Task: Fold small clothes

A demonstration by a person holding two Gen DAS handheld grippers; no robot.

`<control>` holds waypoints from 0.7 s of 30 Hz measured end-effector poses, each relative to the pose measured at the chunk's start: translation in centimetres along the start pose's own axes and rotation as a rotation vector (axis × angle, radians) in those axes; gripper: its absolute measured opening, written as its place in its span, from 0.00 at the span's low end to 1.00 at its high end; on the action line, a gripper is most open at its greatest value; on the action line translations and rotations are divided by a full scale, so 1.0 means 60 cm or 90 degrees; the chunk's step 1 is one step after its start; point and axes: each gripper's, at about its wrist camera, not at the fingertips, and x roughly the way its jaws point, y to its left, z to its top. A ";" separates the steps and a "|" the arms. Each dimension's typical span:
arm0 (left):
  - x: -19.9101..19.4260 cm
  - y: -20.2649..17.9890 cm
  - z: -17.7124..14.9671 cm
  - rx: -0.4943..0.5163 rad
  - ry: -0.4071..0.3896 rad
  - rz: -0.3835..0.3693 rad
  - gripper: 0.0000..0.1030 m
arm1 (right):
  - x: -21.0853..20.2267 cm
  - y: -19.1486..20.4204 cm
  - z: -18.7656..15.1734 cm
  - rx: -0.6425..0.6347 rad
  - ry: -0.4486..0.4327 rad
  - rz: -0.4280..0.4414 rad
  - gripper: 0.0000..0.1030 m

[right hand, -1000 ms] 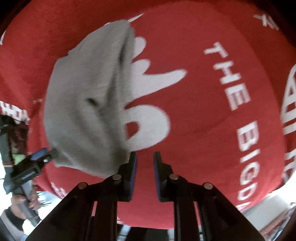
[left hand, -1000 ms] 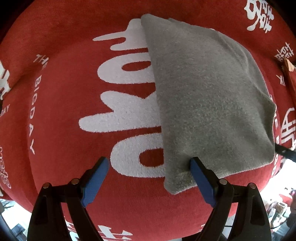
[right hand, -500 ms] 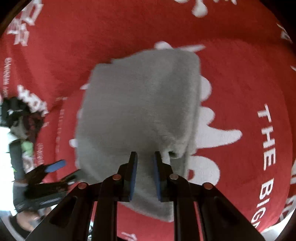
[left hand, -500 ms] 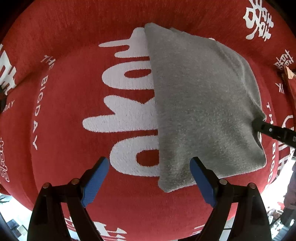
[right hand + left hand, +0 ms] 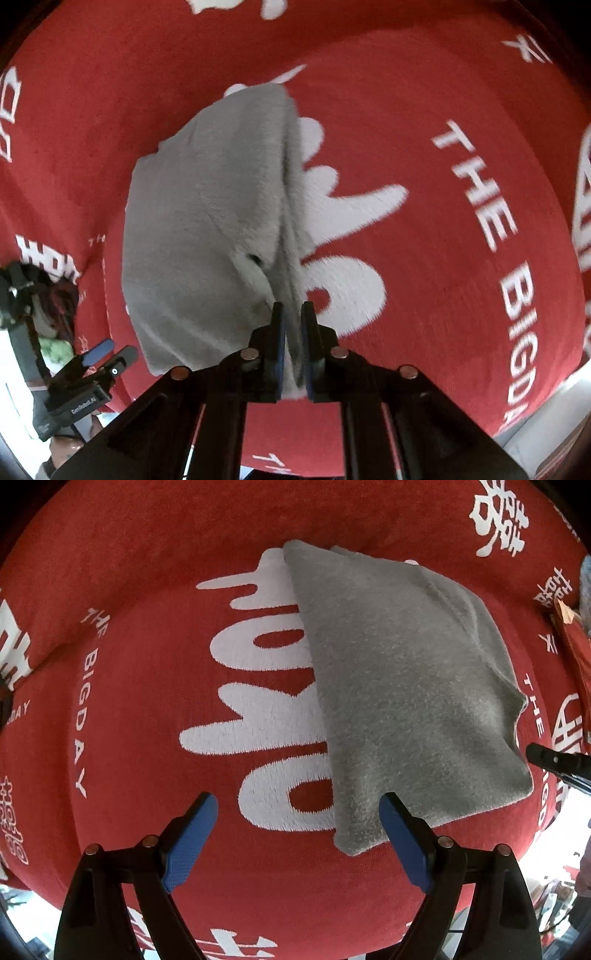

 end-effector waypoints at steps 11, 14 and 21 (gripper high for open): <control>0.001 0.014 0.022 -0.028 -0.023 -0.062 0.90 | -0.018 -0.007 -0.001 0.013 -0.023 0.004 0.36; -0.010 0.027 0.042 -0.061 -0.049 -0.093 1.00 | -0.026 -0.008 0.019 0.009 -0.038 0.026 0.51; 0.011 0.054 0.111 -0.109 -0.045 -0.131 1.00 | -0.009 -0.028 0.093 0.027 -0.030 0.124 0.66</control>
